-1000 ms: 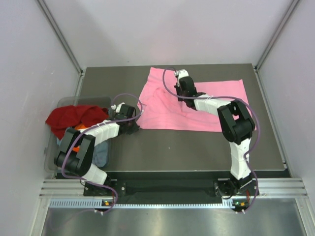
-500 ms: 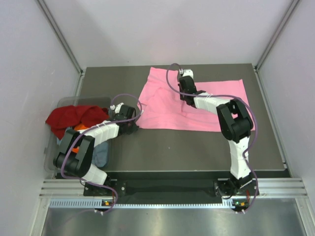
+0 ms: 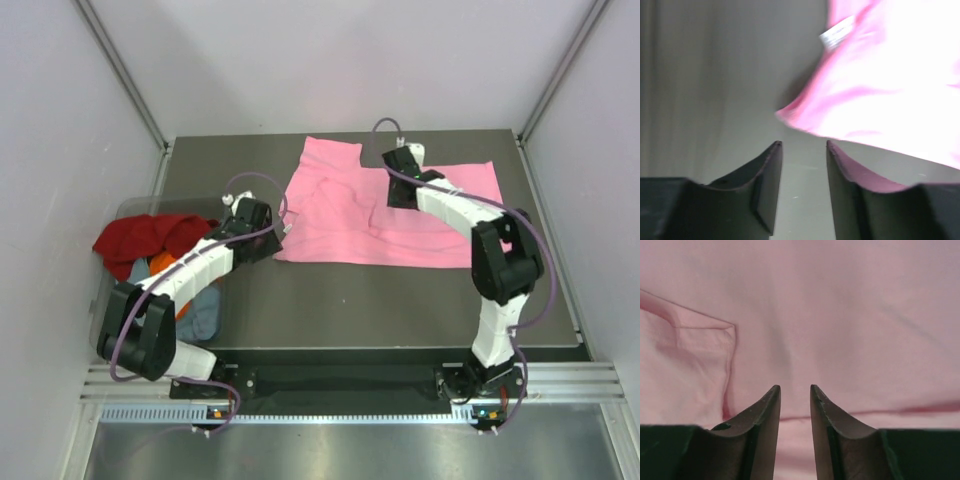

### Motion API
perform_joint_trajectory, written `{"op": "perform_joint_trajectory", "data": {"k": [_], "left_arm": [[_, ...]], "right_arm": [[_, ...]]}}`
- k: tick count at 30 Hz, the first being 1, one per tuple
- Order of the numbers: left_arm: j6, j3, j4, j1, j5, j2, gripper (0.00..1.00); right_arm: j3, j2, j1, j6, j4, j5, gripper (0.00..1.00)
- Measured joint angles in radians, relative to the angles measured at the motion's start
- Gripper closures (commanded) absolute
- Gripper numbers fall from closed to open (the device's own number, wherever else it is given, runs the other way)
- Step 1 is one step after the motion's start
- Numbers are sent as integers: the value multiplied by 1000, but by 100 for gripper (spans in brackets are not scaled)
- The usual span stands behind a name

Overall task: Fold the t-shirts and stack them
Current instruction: Fold the tshirt

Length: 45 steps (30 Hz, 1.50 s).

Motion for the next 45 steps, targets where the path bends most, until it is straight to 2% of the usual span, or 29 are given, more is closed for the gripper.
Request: {"op": "perform_joint_trajectory", "data": {"k": [5,10,17,21,24,27,32,35,45], "left_arm": [[67,40,48,3,67,-13,50],[100,49,56,5,115,77,54],[111,51,43,5,66,171,67],[109,70,5,5,-10,214,72],[106,76,-5,4,-29,215,73],[103,70,-7,3,-24,206,69],[112,63,-16,3,7,137,59],[122,87,-21,3,18,127,56],[127,111,-16,3,23,204,59]], "right_arm": [[-71,-211,-110,107,-117,-46,63],[-198,-385,-286,187,-172,-84,60],[-319,-410,-450,211,-219,-99,60],[-390,-410,-592,223,-227,-105,60],[-407,-410,-683,230,-228,-112,60],[-417,-410,-753,237,-214,-125,60],[-436,-410,-812,249,-206,-140,60],[-436,-406,-816,265,-202,-152,60],[-480,-361,-818,315,-126,-188,60]]}}
